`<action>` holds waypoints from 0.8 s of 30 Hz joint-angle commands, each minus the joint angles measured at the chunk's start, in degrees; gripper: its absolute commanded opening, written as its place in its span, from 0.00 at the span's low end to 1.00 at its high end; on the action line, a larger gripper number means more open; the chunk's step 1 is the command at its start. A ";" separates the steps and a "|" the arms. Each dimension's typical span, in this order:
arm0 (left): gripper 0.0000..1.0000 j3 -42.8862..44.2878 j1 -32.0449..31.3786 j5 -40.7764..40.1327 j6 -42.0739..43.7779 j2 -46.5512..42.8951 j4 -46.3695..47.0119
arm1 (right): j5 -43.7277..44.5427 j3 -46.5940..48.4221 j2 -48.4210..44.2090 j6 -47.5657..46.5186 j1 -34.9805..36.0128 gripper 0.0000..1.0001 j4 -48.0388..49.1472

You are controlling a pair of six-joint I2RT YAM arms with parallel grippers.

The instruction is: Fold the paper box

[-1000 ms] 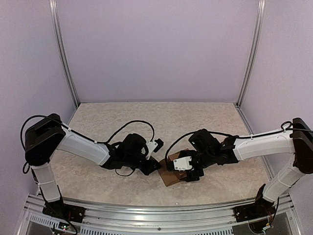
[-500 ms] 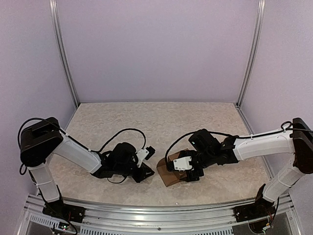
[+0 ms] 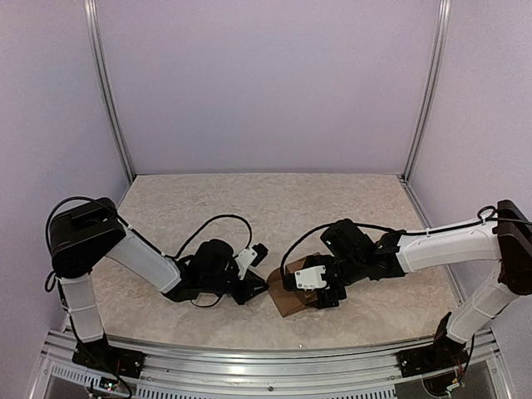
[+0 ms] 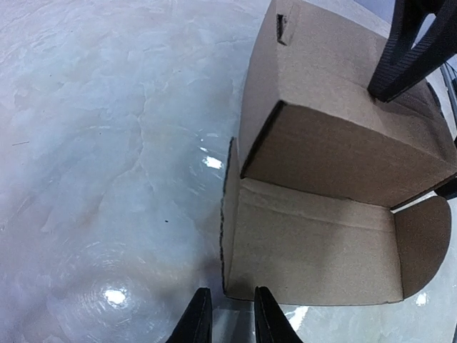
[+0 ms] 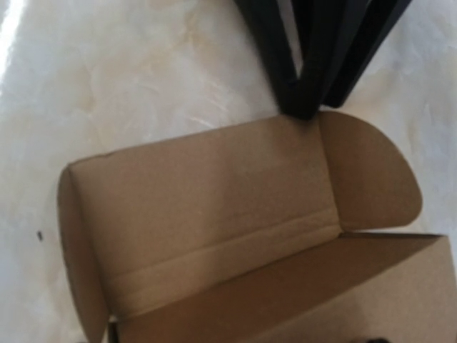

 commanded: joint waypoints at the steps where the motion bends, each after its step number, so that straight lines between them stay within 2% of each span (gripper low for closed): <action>1: 0.20 0.80 1.34 0.22 0.10 1.55 2.14 | -2.29 -1.97 2.01 0.76 0.08 0.82 -8.25; 9: 0.20 0.96 1.49 4.60 1.62 2.98 5.92 | -2.50 -1.77 2.33 0.78 0.09 0.82 -8.36; 24: 0.00 3.22 2.17 6.75 1.31 5.54 7.22 | -2.97 -1.74 2.50 0.70 0.06 0.82 -8.63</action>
